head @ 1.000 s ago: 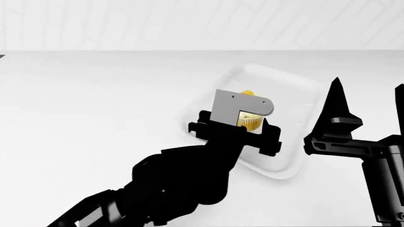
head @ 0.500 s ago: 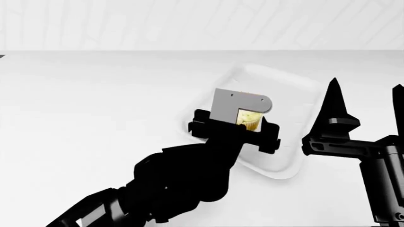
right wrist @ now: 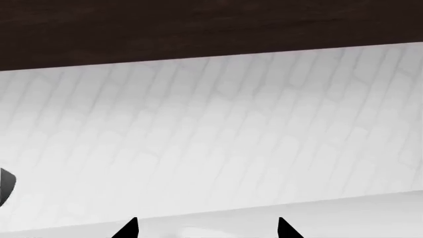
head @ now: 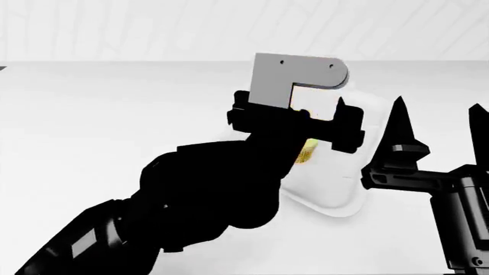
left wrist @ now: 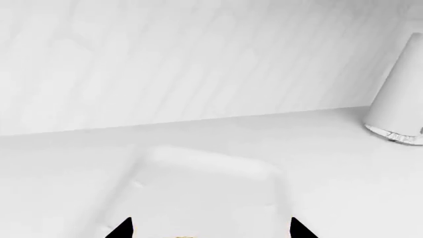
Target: Pick up the bowl with donut and place it on the tray. Pick up the cupcake and place it on the tray.
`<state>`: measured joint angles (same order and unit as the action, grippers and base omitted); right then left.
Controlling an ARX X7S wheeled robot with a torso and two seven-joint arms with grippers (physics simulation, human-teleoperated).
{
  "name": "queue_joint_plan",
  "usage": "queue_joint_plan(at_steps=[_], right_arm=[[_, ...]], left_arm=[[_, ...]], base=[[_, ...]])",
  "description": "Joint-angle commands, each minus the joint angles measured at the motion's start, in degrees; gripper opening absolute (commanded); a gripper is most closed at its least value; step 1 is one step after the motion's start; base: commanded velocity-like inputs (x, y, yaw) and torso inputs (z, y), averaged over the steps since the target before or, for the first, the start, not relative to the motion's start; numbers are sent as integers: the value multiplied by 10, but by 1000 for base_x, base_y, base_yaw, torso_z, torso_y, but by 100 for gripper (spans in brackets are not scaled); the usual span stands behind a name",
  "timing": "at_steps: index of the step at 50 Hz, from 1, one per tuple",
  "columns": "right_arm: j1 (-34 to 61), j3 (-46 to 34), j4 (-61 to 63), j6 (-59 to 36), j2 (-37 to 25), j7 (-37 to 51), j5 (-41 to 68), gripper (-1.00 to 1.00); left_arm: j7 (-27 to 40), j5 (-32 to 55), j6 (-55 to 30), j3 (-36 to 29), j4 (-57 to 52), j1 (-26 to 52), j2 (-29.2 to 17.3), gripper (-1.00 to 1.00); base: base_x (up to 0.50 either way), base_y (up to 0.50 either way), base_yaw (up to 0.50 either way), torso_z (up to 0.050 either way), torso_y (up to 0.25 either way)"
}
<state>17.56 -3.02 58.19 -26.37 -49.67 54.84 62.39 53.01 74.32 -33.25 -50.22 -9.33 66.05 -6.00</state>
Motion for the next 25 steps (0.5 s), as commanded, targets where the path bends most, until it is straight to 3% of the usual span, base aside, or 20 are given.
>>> queue_joint_plan(at_steps=[1, 8, 13, 20, 25], right_arm=[[2, -12, -3, 2, 0, 1, -7, 100], [7, -16, -1, -1, -5, 6, -5, 100], [21, -24, -4, -6, -8, 9, -2, 100], [51, -37, -2, -21, -12, 15, 4, 100], [63, -45, -1, -30, -15, 19, 4, 100]], left_arm=[[36, 60, -18, 49, -62, 73, -14, 100], [79, 92, -29, 91, -126, 109, -67, 100], [118, 85, -28, 114, -210, 87, -139, 100], [123, 87, -9, 167, -264, 44, -241, 100], [125, 127, 17, 229, -300, 21, -322, 100]], base=[[0, 0, 0, 0, 0], [0, 0, 0, 0, 0], [0, 0, 0, 0, 0], [0, 0, 0, 0, 0], [2, 417, 0, 0, 0]])
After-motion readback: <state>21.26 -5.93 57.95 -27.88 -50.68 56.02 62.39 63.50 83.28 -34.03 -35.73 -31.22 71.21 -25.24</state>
